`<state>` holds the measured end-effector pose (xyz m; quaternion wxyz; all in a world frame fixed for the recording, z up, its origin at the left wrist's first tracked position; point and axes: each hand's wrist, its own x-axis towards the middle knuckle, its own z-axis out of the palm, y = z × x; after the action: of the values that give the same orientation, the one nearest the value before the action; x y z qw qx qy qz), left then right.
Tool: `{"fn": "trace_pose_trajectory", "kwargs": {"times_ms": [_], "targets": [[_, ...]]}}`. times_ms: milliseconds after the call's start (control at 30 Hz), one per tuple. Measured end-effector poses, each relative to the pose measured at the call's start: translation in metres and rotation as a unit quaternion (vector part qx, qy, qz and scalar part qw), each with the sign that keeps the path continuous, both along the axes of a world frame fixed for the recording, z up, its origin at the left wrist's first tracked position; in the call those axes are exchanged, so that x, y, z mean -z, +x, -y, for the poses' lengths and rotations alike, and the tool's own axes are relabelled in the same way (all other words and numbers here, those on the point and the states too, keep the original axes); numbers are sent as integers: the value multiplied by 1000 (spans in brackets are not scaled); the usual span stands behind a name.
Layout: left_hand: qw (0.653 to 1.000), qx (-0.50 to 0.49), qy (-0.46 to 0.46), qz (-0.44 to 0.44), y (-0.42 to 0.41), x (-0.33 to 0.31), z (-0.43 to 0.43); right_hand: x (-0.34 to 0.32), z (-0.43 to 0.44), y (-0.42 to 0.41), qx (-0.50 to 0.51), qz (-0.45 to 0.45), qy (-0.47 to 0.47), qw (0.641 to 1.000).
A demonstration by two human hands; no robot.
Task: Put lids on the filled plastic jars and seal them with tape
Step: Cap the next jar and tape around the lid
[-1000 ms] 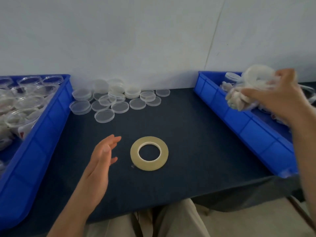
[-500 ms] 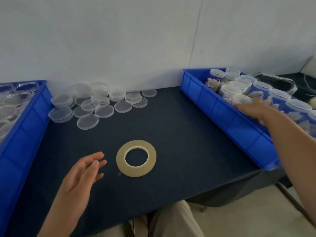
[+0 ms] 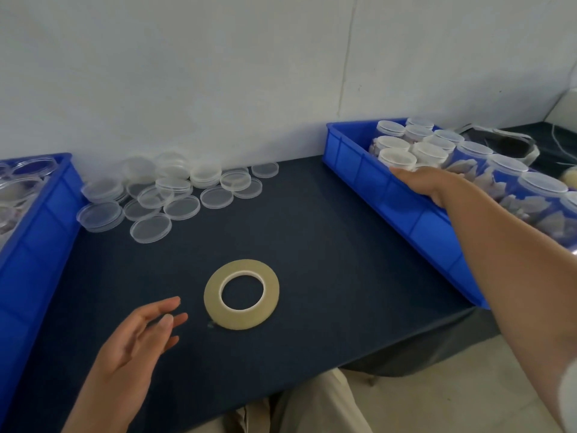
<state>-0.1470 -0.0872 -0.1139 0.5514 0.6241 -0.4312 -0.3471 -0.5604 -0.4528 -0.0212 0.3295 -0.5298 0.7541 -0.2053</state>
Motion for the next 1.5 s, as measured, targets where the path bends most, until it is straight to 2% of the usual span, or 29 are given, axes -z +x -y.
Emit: {"fn": "trace_pose_trajectory", "kwargs": {"times_ms": [67,133,233,300,367,467,667,733,833,867,900,967,1033,1100,1167,1267,1300,1400,1500], "targets": [[1000,-2,2,5,4,-2,-4,-1,4,-2,-13,-5,4,1000],[1000,0,4,10,7,-3,-9,-7,5,-5,-10,-53,-16,998],[1000,2,12,22,10,-4,-16,-23,-7,1,-14,-160,-93,983],[999,-1,17,28,9,-6,-20,-33,-28,18,-53,-177,-166,969],[999,-7,26,41,5,-11,-24,-39,-58,46,-100,-129,-228,960],[995,-19,40,84,-2,-17,-33,-38,-122,100,-186,-4,-289,939],[981,-18,60,184,-5,-21,-50,32,-249,217,-389,130,-224,884],[974,5,46,224,0,-27,-59,71,-283,251,-456,76,-270,845],[956,39,37,289,19,-44,-73,116,-314,278,-562,-40,-390,728],[953,37,35,299,29,-52,-78,125,-317,280,-578,-58,-414,701],[952,21,31,302,39,-61,-83,130,-316,282,-582,-67,-424,691],[959,-45,15,281,63,-79,-90,133,-310,281,-560,-56,-419,712],[950,-141,-8,279,94,-95,-89,137,-305,280,-549,-37,-400,733],[915,-219,14,337,133,-108,-77,140,-304,280,-554,-40,-404,727],[868,-255,108,411,179,-114,-59,142,-305,281,-556,-53,-416,718],[800,-174,264,510,230,-111,-25,140,-305,284,-547,-48,-433,715],[795,-136,282,520,238,-108,-13,139,-305,284,-546,-42,-439,712],[808,-62,303,501,247,-92,14,138,-306,284,-549,-32,-443,708],[794,-86,290,527,250,-78,26,140,-306,284,-547,-37,-432,716]]}}
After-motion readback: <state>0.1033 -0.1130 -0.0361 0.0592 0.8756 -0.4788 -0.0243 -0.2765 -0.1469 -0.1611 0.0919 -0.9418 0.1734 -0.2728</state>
